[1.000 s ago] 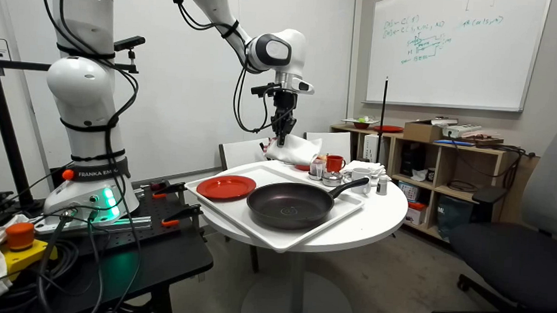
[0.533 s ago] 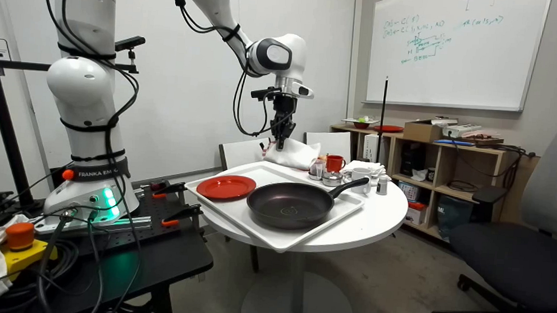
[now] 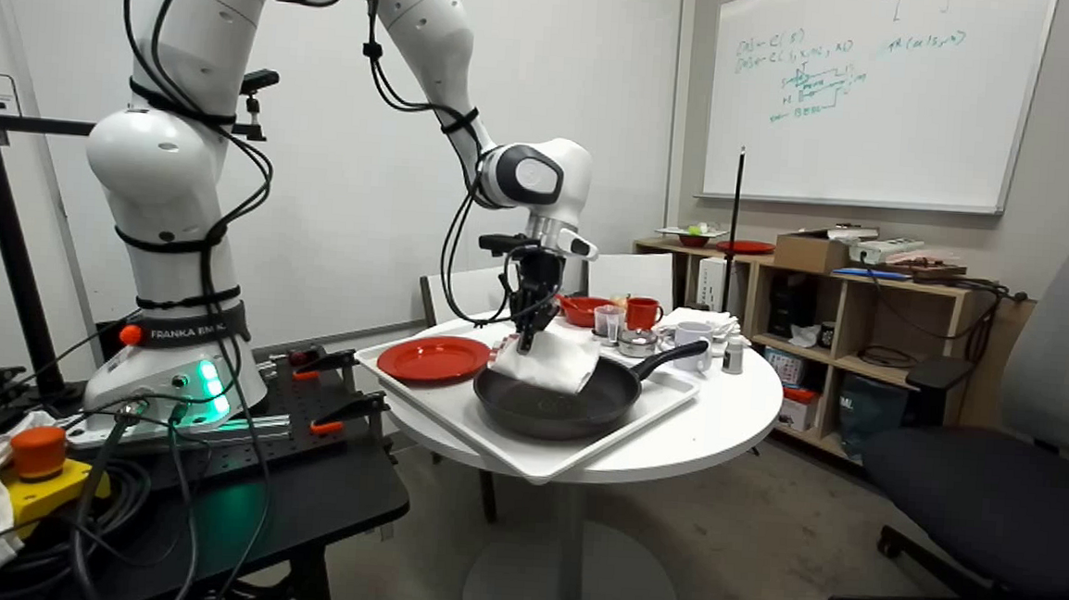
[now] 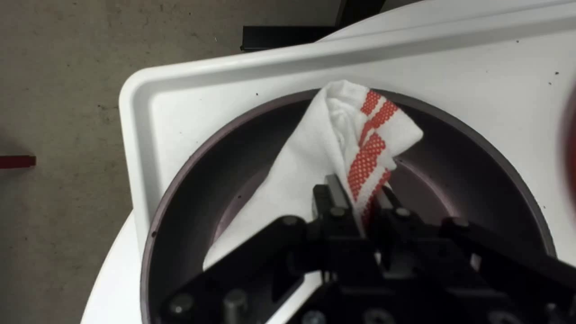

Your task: Use the white towel to wipe the pan

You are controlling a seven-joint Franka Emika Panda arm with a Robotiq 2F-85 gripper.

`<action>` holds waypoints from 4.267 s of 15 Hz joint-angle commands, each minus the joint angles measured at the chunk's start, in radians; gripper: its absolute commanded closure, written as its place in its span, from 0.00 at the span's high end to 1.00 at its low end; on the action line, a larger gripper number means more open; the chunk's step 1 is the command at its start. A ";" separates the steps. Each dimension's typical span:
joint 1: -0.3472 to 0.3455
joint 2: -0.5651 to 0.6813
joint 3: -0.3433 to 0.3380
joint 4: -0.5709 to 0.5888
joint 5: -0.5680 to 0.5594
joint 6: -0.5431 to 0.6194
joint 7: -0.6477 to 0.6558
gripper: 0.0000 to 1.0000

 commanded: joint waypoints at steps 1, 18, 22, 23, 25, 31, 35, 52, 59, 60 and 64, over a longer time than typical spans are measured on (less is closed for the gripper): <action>-0.028 0.031 -0.010 -0.047 -0.012 0.055 -0.063 0.07; -0.075 0.293 -0.070 0.153 -0.032 0.070 -0.025 0.07; -0.082 0.286 -0.055 0.164 -0.022 0.074 -0.035 0.07; -0.080 0.281 -0.050 0.156 -0.023 0.082 -0.037 0.07; -0.074 0.279 -0.042 0.145 -0.026 0.098 -0.038 0.08; -0.049 0.320 -0.048 0.155 -0.040 0.157 0.002 0.08; -0.058 0.358 -0.068 0.194 -0.036 0.182 0.031 0.07; -0.118 0.336 0.051 0.120 -0.045 0.562 -0.175 0.07; -0.304 0.327 0.277 0.053 -0.026 0.565 -0.465 0.07; -0.329 0.327 0.306 0.043 -0.026 0.550 -0.507 0.07; -0.371 0.293 0.351 -0.017 -0.018 0.472 -0.640 0.07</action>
